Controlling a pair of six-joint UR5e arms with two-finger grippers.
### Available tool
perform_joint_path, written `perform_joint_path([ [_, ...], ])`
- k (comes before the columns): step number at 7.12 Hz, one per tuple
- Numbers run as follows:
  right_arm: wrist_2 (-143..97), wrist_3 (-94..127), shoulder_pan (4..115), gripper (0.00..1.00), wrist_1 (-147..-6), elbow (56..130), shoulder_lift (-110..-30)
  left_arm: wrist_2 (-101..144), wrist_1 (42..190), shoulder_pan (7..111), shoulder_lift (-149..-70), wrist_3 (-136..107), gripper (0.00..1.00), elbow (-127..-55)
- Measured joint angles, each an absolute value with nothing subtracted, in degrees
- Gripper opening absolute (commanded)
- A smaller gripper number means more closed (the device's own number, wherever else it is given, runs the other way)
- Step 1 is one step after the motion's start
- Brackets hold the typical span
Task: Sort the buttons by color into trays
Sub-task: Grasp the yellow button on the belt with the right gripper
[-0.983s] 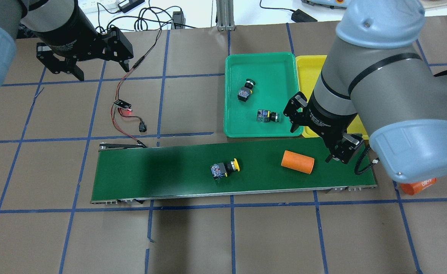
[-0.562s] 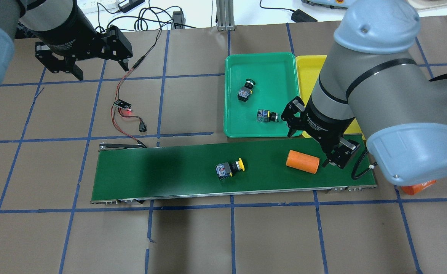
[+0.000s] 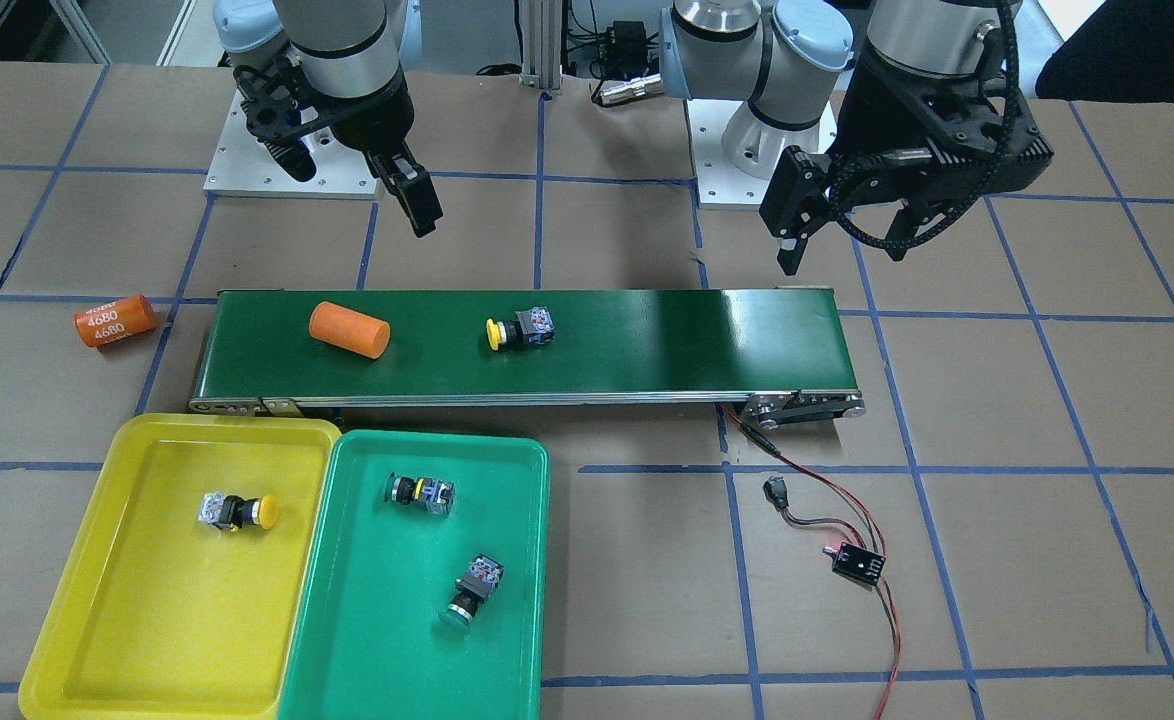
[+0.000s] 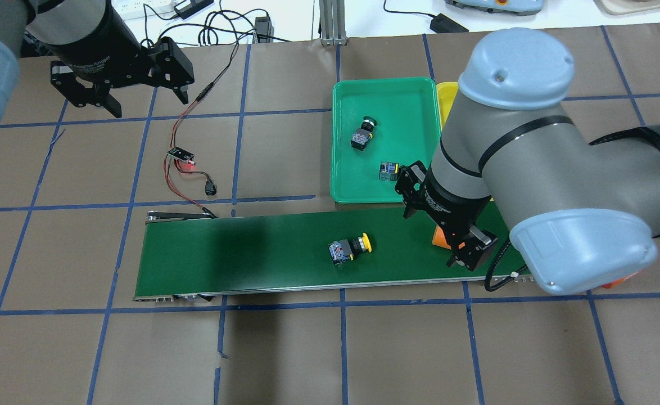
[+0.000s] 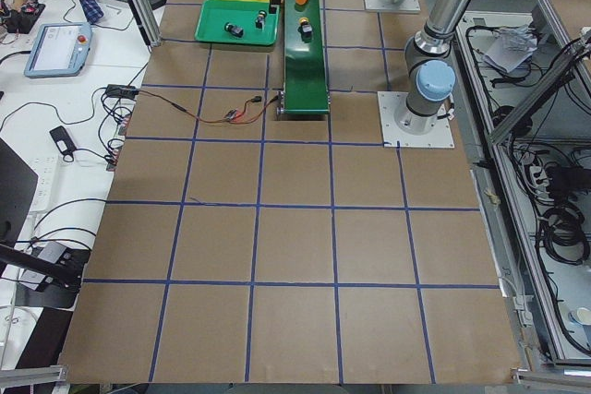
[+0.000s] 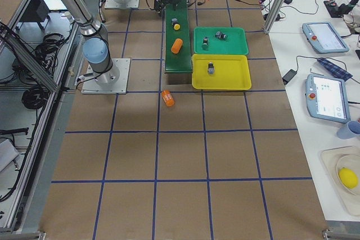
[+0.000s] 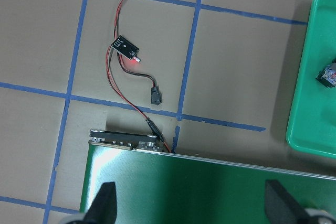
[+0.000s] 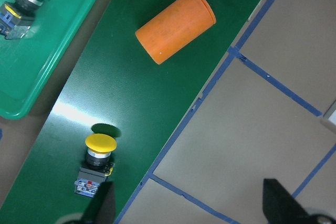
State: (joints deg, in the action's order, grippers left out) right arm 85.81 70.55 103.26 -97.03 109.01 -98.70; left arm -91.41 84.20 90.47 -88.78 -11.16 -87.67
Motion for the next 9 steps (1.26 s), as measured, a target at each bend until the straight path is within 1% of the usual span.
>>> perform_joint_path([
  [3, 85.9, 76.2, 105.1, 1.00, -100.2, 109.7, -95.9, -91.4, 84.2, 90.4, -88.7, -11.2, 1.00, -87.6],
  [5, 86.1, 78.8, 105.9, 1.00, -103.6, 109.9, -92.2, -91.4, 84.2, 90.4, -88.6, -11.2, 1.00, -87.9],
  [7, 86.3, 81.1, 106.5, 1.00, -110.1, 111.3, -87.4, -91.4, 84.2, 90.5, -88.2, -11.2, 1.00, -88.6],
  [9, 86.3, 82.5, 106.8, 1.00, -114.5, 112.9, -84.7, -91.4, 84.1, 90.5, -88.1, -11.2, 1.00, -88.6],
])
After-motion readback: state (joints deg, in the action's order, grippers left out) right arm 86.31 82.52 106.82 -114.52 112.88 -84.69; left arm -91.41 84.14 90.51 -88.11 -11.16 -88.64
